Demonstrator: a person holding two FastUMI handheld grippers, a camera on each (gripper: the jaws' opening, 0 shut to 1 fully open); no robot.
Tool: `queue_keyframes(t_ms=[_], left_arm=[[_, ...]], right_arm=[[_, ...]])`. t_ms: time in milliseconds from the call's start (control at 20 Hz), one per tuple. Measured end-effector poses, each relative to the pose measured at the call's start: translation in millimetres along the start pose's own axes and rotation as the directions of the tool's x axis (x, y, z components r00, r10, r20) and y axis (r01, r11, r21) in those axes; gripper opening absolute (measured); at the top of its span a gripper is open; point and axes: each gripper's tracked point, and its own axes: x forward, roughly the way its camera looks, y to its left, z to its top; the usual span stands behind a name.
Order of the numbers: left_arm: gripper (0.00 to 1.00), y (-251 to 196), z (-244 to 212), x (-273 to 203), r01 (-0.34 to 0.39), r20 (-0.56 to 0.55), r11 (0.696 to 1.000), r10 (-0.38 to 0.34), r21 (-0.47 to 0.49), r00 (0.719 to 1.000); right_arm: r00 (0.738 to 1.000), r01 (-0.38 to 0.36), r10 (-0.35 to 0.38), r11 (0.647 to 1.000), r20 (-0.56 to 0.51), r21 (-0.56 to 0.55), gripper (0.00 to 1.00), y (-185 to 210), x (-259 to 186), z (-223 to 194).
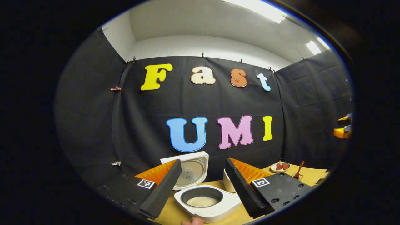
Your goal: Close the left gripper, press the button to open the rice cooker; take a wooden spoon from the chopstick holder with the right hand, scoop a spoonful of rice and pour it into the rice cooker, then put the wooden spoon back into the chopstick holder.
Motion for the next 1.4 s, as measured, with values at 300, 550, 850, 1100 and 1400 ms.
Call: queue_keyframes(t_ms=[300,550,850,1100,1400], left_arm=[[0.97,-14,-18,-52,-0.134,-0.037,0.988,0.132,-0.079,0.991],[0.97,-16,-24,-78,-0.237,-0.073,0.969,0.232,-0.065,0.97],[0.97,-35,-29,-93,-0.327,-0.12,0.944,0.319,-0.052,0.94],[0.97,-54,-30,-92,-0.363,-0.134,0.932,0.359,-0.012,0.924],[0.97,-77,-22,-95,-0.37,-0.149,0.929,0.366,0.0,0.919]], right_arm=[[0.998,-0.053,0.055,0.997,-0.035,0.048,0.98,1,16,-31],[0.996,-0.048,0.055,0.995,-0.074,0.09,0.98,-27,49,-72],[0.982,-0.077,0.107,0.98,-0.158,0.185,0.98,-47,95,-139],[0.964,-0.093,0.14,0.974,-0.224,0.208,0.98,-47,123,-201],[0.943,-0.107,0.167,0.971,-0.286,0.214,0.98,-39,137,-261]])
